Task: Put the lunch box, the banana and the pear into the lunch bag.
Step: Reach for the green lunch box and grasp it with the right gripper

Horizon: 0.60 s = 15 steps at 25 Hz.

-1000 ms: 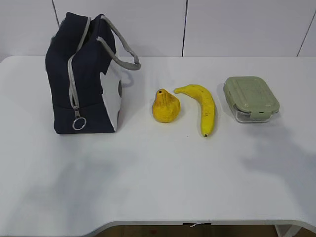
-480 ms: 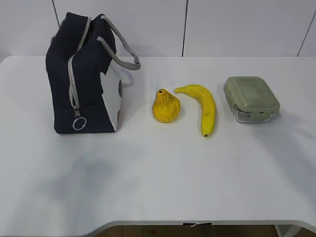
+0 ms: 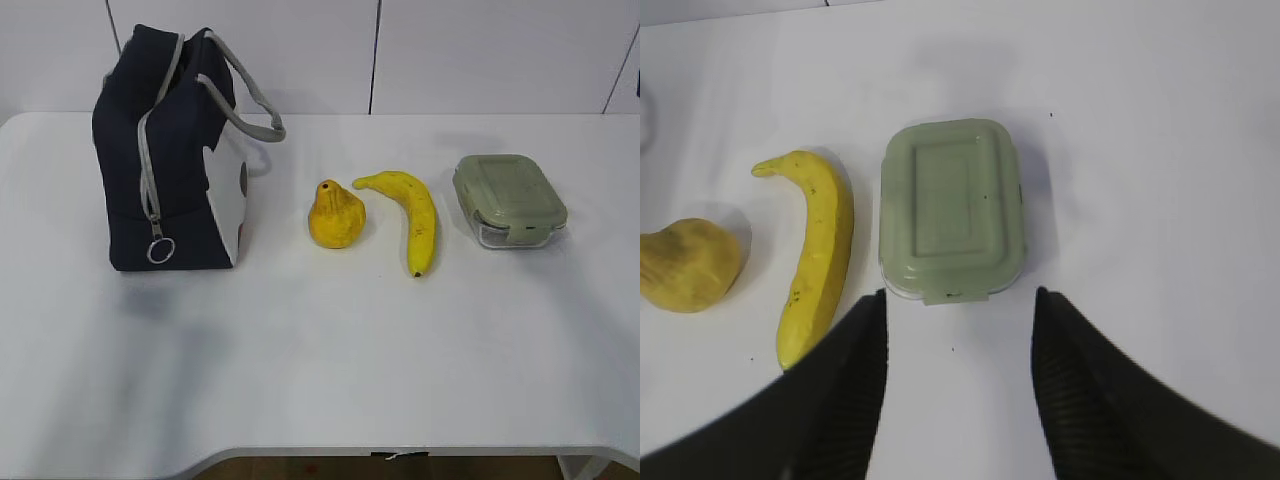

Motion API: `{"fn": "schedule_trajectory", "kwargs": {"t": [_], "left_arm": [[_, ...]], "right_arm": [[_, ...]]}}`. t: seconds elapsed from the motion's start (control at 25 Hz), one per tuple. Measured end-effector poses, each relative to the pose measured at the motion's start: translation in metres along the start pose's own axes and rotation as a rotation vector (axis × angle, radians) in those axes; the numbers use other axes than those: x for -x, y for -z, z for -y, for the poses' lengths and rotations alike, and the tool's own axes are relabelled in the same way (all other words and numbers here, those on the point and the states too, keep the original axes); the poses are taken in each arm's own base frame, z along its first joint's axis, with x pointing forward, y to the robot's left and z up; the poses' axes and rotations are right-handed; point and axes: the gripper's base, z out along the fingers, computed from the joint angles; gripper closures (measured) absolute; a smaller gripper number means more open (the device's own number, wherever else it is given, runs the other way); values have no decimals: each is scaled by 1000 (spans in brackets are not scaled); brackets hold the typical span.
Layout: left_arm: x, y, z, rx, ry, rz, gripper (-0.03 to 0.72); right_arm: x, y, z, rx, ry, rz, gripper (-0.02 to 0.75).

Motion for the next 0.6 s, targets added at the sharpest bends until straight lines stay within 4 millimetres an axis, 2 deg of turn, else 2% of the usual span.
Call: {"fn": "schedule_trajectory", "kwargs": {"t": [0.24, 0.44, 0.6], "left_arm": [[37, -39, 1, 25, 21, -62, 417], [62, -82, -2, 47, 37, -141, 415], [79, -108, -3, 55, 42, -166, 414]], "right_arm": [[13, -38, -7, 21, -47, -72, 356], [35, -59, -14, 42, -88, -124, 356], [53, -76, -10, 30, -108, -173, 356]]}}
